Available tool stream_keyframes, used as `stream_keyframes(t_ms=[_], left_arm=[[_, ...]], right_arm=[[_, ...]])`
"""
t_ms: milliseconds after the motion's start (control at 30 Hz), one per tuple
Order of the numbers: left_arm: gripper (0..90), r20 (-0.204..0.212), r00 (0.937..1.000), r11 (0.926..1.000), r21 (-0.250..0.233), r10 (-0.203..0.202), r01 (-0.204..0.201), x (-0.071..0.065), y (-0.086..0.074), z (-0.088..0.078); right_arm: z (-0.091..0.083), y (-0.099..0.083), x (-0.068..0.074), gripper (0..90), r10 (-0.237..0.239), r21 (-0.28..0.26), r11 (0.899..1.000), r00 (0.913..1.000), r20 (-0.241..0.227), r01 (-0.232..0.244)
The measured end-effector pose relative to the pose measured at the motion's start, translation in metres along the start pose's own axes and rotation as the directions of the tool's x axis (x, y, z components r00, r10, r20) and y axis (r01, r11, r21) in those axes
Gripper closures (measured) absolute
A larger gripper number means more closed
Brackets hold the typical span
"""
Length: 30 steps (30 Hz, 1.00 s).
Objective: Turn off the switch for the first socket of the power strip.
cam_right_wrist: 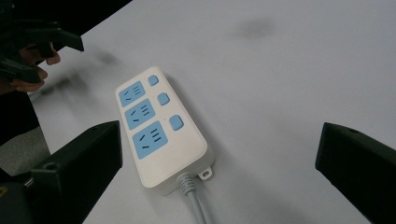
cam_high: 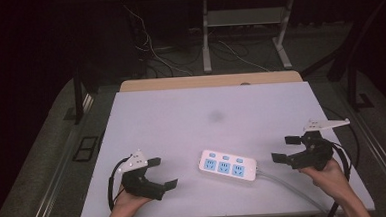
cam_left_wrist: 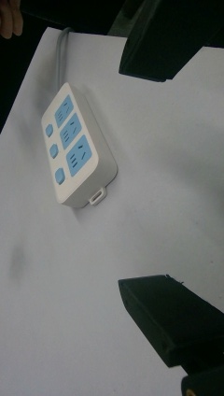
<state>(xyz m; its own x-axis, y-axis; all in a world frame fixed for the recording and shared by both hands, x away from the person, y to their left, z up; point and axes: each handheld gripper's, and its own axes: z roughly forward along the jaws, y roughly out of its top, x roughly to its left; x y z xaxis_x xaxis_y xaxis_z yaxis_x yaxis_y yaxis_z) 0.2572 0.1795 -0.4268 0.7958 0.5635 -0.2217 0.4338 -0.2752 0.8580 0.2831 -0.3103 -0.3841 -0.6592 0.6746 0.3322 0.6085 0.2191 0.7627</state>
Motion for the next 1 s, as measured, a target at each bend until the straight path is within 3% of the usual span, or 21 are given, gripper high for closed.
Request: stream_keyframes(t_ms=[533, 1000], left_arm=[[0.0, 0.0, 1.0, 1.0, 0.001, 0.0, 0.0, 0.0, 0.0, 0.0], [0.0, 0.002, 1.0, 1.0, 0.001, 0.002, -0.002, 0.0, 0.0, 0.0]], right_arm=[[0.014, -0.027, 0.005, 0.3, -0.001, -0.005, 1.0, 0.9999, -0.013, 0.001], [0.022, -0.045, 0.012, 0.4, -0.044, -0.011, 0.999, 0.999, -0.009, 0.043]])
